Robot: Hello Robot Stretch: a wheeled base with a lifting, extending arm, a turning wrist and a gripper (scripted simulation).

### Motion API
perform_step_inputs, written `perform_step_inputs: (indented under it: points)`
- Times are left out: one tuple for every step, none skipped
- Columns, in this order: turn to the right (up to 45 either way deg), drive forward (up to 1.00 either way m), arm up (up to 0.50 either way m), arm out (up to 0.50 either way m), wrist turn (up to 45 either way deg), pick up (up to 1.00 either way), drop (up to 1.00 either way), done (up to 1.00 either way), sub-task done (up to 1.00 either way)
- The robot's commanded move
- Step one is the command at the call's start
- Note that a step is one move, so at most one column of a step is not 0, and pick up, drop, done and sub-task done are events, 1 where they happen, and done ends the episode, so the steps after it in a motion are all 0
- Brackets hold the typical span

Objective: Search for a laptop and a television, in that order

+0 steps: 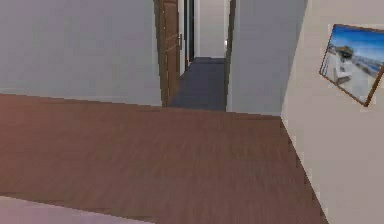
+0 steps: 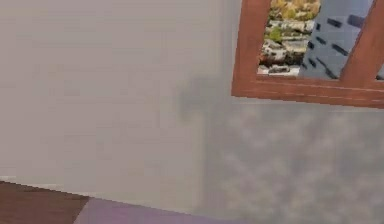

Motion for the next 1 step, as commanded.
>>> perform_step_inputs:
  points:
    - [0.0,1.00,0.00,0.00,0.0,0.00,0.00,0.00,0.00]
